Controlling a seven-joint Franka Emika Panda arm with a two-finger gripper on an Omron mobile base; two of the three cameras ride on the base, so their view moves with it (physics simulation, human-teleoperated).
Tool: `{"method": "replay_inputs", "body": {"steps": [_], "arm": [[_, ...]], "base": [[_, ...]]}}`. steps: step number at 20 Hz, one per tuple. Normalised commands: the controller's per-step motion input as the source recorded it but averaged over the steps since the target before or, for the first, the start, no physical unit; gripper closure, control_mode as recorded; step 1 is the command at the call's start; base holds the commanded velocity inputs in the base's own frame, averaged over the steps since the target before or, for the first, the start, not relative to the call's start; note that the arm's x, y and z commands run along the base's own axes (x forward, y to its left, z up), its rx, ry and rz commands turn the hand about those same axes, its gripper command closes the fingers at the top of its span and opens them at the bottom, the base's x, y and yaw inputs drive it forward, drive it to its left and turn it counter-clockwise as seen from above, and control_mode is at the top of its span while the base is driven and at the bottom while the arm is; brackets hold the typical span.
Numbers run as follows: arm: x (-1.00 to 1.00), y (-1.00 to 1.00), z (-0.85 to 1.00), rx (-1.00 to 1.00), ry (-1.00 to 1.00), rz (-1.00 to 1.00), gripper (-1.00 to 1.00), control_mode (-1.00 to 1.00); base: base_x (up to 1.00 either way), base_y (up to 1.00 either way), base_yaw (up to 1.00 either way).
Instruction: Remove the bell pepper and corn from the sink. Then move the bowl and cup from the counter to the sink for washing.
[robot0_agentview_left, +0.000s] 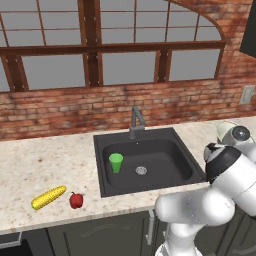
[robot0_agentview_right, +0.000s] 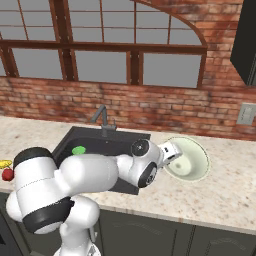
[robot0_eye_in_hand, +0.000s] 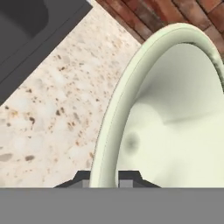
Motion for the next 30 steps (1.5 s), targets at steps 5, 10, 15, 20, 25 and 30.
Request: {"method": "replay_inputs", "body": {"steps": [5, 10, 15, 20, 25, 30], "arm": [[-0.02, 0.07, 0.24, -0.16, 0.05, 0.21, 1.0, -1.0], [-0.06, 0.13, 0.09, -0.22, 0.04, 0.14, 1.0, -1.0], [-0.02, 0.25, 0.01, -0.23, 0.11, 0.06, 1.0, -1.0], [0.0, 0.26, 0.01, -0.09, 0.1, 0.04, 1.0, -1.0], [0.0, 0.16, 0.05, -0.02, 0.14, 0.07, 1.0, -1.0], [0.0, 0.07, 0.17, -0.01, 0.15, 0.1, 1.0, -1.0]], "base": [[0.0, 0.0, 0.0], [0.0, 0.0, 0.0], [0.0, 0.0, 0.0], [0.0, 0.0, 0.0], [0.0, 0.0, 0.0], [0.0, 0.0, 0.0]]}}
